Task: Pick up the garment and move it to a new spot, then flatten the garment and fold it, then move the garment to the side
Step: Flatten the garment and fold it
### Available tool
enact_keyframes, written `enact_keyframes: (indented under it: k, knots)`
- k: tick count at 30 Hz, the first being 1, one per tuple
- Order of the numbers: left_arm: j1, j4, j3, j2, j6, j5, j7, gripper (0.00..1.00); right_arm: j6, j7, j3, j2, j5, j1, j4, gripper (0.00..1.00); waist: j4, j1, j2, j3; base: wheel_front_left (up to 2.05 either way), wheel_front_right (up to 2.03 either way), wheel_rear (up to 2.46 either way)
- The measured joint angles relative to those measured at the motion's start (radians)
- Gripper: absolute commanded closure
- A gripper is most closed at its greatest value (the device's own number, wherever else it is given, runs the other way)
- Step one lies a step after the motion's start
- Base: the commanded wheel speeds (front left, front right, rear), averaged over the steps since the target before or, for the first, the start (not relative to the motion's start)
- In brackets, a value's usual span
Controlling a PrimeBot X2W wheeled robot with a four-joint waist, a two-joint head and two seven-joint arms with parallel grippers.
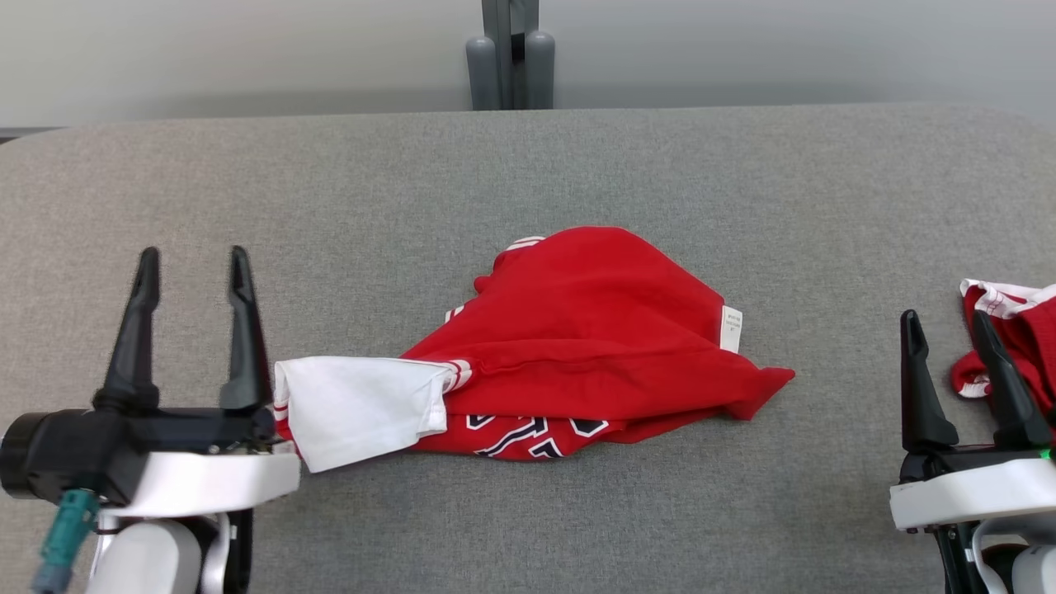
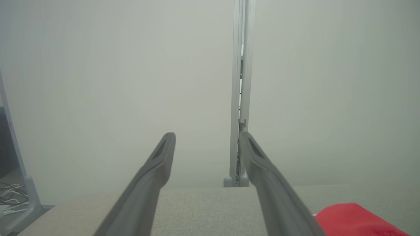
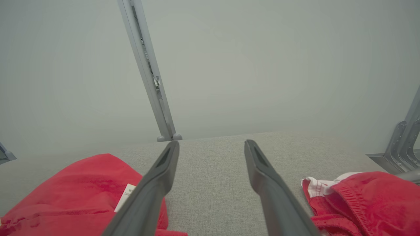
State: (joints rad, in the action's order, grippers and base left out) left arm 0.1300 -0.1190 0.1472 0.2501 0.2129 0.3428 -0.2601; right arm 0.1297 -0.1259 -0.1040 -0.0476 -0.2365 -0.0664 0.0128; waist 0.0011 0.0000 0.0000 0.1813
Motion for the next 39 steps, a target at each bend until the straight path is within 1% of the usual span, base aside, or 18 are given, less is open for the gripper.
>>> enact_keyframes:
  k: [3, 8, 12, 17, 28, 32, 36, 39]
  knots:
    - [-0.013, -0.019, 0.029, -0.003, -0.001, -0.055, 0.000, 0.00, 0.000, 0.004, 0.009, 0.000, 0.002, 0.004, -0.002, 0.00, 0.002, 0.0000, 0.0000, -0.015, 0.00, 0.00, 0.00]
    - [-0.047, 0.018, 0.076, 0.020, -0.008, -0.109, 0.005, 0.00, 0.000, 0.019, 0.019, 0.000, -0.001, 0.035, -0.016, 0.00, 0.006, 0.0000, 0.0000, -0.041, 0.00, 0.00, 0.00]
    - [-0.071, 0.071, 0.095, 0.018, -0.018, -0.106, 0.005, 0.00, 0.000, 0.019, 0.020, 0.000, -0.002, 0.061, -0.027, 0.00, 0.004, 0.0000, 0.0000, -0.061, 0.00, 0.00, 0.00]
    - [-0.070, 0.127, 0.088, 0.016, -0.020, -0.098, 0.004, 0.00, 0.000, 0.020, 0.022, 0.000, -0.012, 0.076, -0.036, 0.00, 0.001, 0.0000, 0.0000, -0.070, 0.00, 0.00, 0.00]
    - [-0.041, 0.156, 0.065, -0.001, -0.036, -0.091, 0.001, 0.00, 0.000, 0.029, 0.014, 0.000, -0.016, 0.075, -0.041, 0.00, 0.012, 0.0000, 0.0000, -0.063, 0.00, 0.00, 0.00]
    - [-0.039, 0.151, 0.066, -0.008, -0.044, -0.097, 0.000, 0.00, 0.000, 0.052, -0.004, 0.000, -0.012, 0.071, -0.072, 0.00, 0.023, 0.0000, 0.0000, -0.058, 0.00, 0.00, 0.00]
    - [-0.026, 0.143, 0.065, -0.019, -0.046, -0.106, 0.000, 0.00, 0.000, 0.074, -0.002, 0.000, -0.017, 0.047, -0.150, 0.00, 0.038, 0.0000, 0.0000, -0.046, 0.00, 0.00, 0.00]
    - [-0.020, 0.140, 0.065, -0.029, -0.053, -0.115, 0.000, 0.00, 0.000, 0.076, 0.021, 0.000, -0.031, 0.004, -0.233, 0.00, 0.048, 0.0000, 0.0000, -0.034, 0.00, 0.00, 0.00]
